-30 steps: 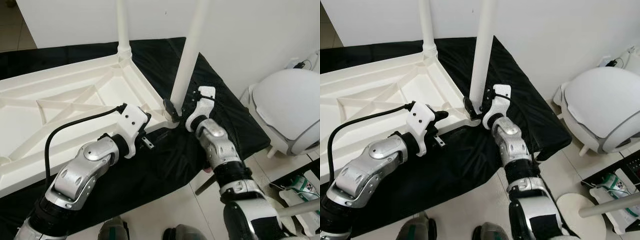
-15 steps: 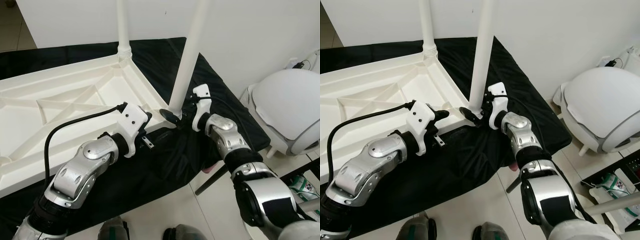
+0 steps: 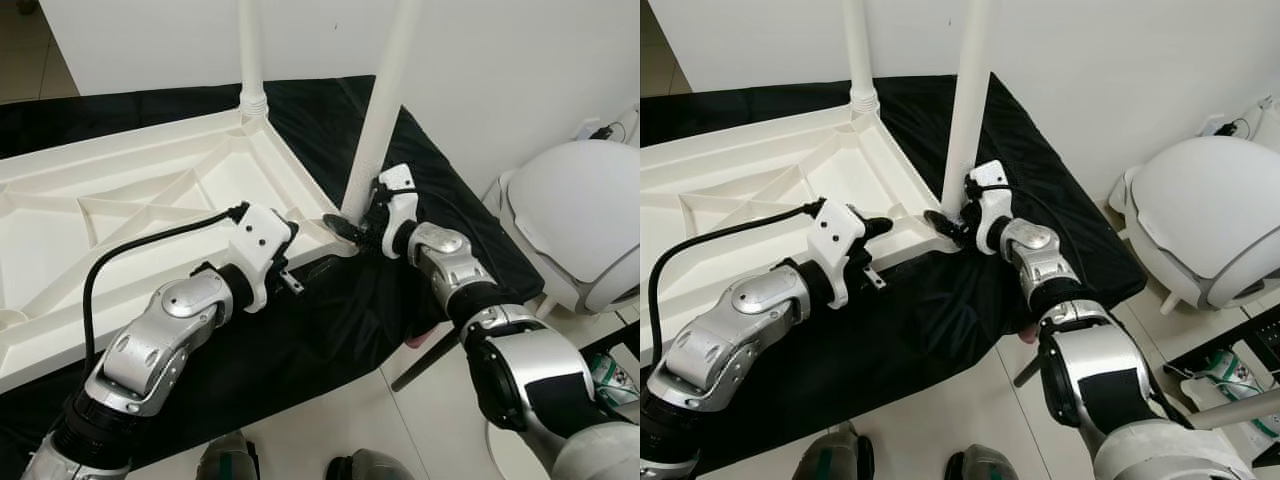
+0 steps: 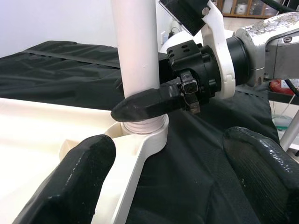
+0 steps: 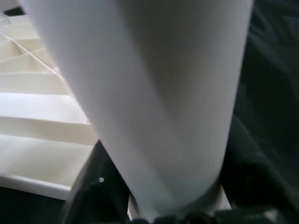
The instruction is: Building children table
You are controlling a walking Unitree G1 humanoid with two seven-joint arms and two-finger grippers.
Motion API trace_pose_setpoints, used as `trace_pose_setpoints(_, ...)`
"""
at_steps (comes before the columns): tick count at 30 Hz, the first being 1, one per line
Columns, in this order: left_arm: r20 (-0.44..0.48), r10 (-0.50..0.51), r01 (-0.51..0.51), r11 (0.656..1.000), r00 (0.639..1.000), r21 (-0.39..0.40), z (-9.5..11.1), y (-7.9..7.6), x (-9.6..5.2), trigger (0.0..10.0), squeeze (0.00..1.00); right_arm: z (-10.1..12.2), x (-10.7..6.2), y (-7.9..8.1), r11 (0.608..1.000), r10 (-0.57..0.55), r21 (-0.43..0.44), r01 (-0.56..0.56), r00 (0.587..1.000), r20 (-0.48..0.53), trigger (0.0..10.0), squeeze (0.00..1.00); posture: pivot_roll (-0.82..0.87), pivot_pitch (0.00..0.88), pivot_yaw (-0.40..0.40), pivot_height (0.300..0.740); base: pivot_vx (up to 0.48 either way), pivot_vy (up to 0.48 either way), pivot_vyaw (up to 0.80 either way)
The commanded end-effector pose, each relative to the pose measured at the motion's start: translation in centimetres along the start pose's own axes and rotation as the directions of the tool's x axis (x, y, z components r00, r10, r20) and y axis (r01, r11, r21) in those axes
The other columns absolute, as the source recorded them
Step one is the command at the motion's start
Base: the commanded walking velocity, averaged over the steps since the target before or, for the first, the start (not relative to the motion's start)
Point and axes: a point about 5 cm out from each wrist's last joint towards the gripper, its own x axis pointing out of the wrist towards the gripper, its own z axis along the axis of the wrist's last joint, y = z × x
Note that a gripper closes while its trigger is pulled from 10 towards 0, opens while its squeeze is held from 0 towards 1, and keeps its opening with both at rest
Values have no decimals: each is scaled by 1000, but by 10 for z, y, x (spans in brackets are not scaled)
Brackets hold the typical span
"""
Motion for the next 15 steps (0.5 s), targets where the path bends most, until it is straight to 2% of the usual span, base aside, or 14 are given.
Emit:
trace_pose_setpoints(1, 2, -84, 84, 996, 996, 3, 2, -4, 0, 10000, 0, -8, -2, 2, 1000, 21, -10, -21, 999, -35, 0, 0, 56, 0, -49, 740, 0, 0, 0)
trace_pose_setpoints(8, 1, -101, 101, 995, 995, -1, 1, -8, 1, 10000, 0, -17, -9, 1, 1000, 17, 4, -17, 999, -41, 0, 0, 40, 0, -45, 740, 0, 0, 0)
trace_pose_setpoints(9, 0, -105, 105, 994, 994, -2, 1, -9, 1, 10000, 0, -19, -11, 0, 1000, 14, 4, -13, 999, -44, 10000, 0, 38, 0, -46, 740, 0, 0, 0)
trace_pose_setpoints(15, -2, -111, 111, 994, 994, -6, 0, -11, 1, 10000, 0, -25, -19, -6, 998, -49, 22, 51, 997, -53, 10000, 0, 38, 0, -51, 740, 0, 0, 0)
